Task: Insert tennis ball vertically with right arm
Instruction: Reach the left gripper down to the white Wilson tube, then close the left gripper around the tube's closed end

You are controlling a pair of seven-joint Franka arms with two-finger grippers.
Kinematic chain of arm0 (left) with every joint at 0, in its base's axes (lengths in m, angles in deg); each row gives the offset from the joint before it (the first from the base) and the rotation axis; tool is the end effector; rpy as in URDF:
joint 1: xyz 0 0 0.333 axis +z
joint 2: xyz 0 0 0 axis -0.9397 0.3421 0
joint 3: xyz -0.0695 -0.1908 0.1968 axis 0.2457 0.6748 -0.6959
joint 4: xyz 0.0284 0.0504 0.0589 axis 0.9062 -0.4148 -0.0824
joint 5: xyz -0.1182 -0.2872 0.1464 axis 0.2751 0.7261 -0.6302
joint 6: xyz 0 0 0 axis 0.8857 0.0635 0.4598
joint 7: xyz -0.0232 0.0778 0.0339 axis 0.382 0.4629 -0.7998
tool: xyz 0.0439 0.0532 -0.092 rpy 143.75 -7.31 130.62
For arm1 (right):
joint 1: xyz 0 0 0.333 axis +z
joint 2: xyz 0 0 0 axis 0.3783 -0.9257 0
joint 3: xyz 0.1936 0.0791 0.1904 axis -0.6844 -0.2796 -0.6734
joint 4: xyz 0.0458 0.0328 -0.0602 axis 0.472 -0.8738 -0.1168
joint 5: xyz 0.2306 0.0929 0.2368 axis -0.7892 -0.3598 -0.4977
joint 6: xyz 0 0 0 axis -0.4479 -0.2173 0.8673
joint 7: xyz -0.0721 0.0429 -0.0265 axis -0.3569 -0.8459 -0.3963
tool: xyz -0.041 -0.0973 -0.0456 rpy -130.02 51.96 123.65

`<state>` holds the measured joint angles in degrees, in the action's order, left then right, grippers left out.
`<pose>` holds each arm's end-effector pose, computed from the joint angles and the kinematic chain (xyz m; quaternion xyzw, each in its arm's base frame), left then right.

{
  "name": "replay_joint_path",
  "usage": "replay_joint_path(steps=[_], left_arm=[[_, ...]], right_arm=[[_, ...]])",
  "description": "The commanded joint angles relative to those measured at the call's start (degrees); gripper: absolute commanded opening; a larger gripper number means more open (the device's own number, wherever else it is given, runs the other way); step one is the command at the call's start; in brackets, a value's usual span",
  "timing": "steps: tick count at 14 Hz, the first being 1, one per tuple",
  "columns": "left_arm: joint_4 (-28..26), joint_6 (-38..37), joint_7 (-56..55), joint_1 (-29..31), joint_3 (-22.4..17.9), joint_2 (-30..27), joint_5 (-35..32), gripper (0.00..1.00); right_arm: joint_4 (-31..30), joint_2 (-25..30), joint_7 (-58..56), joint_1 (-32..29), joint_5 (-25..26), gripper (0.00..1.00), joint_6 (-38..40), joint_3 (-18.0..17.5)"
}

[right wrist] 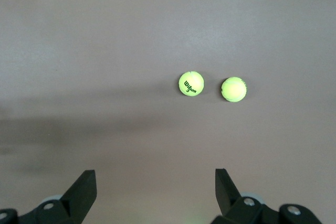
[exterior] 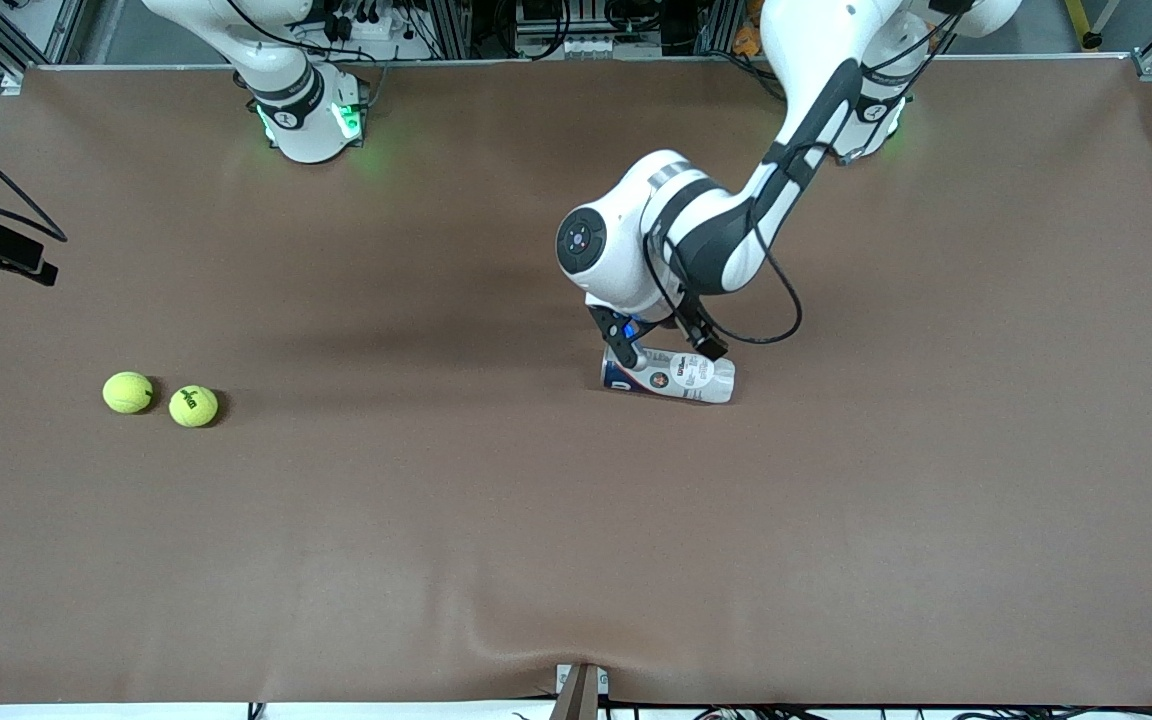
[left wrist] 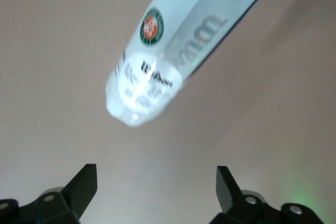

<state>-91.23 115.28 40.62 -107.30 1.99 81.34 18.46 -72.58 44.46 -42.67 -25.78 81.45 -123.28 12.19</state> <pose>0.4513 -0.3874 0.2768 -0.8089 0.5272 0.1594 0.2059 0.5067 -0.0552 0.5824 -0.9989 0.0332 0.0301 0.0140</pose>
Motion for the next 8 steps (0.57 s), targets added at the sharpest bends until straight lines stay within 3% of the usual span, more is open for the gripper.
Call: replay_joint_path(steps=[1, 8], left_arm=[[1.43, 4.21, 7.76, 0.30, -0.40, 1.82, -3.11, 1.00], [0.47, 9.76, 24.64, 2.33, -0.92, 5.08, -3.30, 1.00]], right_arm=[[0.46, -0.04, 0.56, -0.84, -0.96, 1.00, 0.46, -0.46], [0.46, -0.04, 0.56, -0.93, -0.96, 1.00, 0.46, -0.46]])
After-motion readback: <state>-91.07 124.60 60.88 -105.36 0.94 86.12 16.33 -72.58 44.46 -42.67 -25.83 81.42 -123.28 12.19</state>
